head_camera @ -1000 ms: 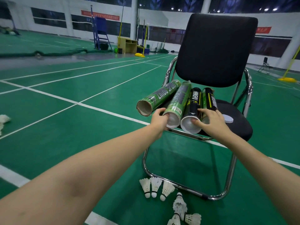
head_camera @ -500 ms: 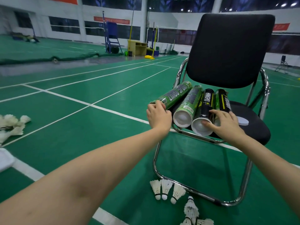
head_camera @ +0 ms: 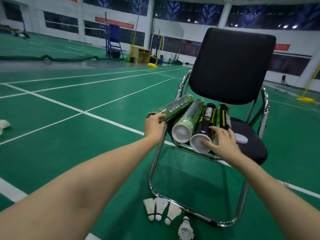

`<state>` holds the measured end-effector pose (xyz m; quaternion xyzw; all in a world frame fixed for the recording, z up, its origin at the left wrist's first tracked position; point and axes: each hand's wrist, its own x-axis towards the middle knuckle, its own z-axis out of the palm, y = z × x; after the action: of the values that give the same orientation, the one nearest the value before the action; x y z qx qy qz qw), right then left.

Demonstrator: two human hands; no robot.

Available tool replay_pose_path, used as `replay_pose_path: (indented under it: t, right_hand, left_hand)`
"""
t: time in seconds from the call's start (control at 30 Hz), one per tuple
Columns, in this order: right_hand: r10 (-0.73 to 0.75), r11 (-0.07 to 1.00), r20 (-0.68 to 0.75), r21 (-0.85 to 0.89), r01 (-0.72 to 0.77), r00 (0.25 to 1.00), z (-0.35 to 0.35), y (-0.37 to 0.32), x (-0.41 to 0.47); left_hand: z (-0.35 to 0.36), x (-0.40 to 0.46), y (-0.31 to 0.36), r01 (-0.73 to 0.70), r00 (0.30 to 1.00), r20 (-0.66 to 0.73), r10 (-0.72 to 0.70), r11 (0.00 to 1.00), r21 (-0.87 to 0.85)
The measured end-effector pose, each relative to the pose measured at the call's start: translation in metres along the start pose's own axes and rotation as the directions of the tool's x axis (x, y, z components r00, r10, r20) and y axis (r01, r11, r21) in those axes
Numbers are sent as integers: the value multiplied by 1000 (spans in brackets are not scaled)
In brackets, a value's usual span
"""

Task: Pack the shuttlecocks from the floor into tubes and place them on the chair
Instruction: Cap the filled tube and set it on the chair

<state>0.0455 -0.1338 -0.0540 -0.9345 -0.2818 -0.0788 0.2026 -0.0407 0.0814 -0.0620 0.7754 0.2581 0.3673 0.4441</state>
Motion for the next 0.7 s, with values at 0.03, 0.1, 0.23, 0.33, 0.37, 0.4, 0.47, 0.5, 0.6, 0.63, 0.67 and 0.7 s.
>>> replay_pose_path:
  t: [0.03,0.1,0.23,0.33,0.37,0.4,0.47,0.5,0.6,0.63,0.67,0.7]
  right_hand:
    - [2,1000,15,-7,-2,1000,0,0,-1]
    - [-7,1000,32,-3,7,999,0,1,-1]
    - [-3,999,77,38,0,997,-2,0,-1]
    - [3,999,105,41,-8,995,-7,-1,1]
    - [3,999,106,38,-7,994,-8,-2,0]
    - [3,999,106,35,-6,994,-9,-4,-1]
    - [0,1000,89,24,-2,996,-12,-9,-3]
    - [-12,1000,71,20,11,997,-14,-12,-4]
    - [-87,996,5,21,87,996,-20,-28,-5]
    - [-111,993,-19,26,112,994,-23,-34,-6]
    - [-133,990,-42,35,135,990,-24,-38,-6]
    - [-156,987,-63,41,158,986,-26,-42,-6]
  left_hand:
    - [0,2,1,17,999,-31,-17,1000,-15]
    - [-1,1,6,48,996,-78,-52,997,-60]
    - [-14,-1,24,-25,993,-113,14,995,-92]
    - [-29,7,30,-61,990,-130,47,993,-106]
    - [-34,9,31,-54,989,-146,35,990,-128]
    - [-40,11,31,-44,987,-161,20,988,-149]
    - [-49,13,35,-44,984,-176,15,986,-162]
    - [-54,14,37,-55,983,-184,24,985,-164]
    - [-66,14,48,-98,975,-213,58,978,-183]
    - [-68,13,52,-110,974,-216,66,974,-196]
    - [-70,13,56,-120,973,-217,73,970,-211]
    - [-72,12,62,-131,973,-215,82,965,-228]
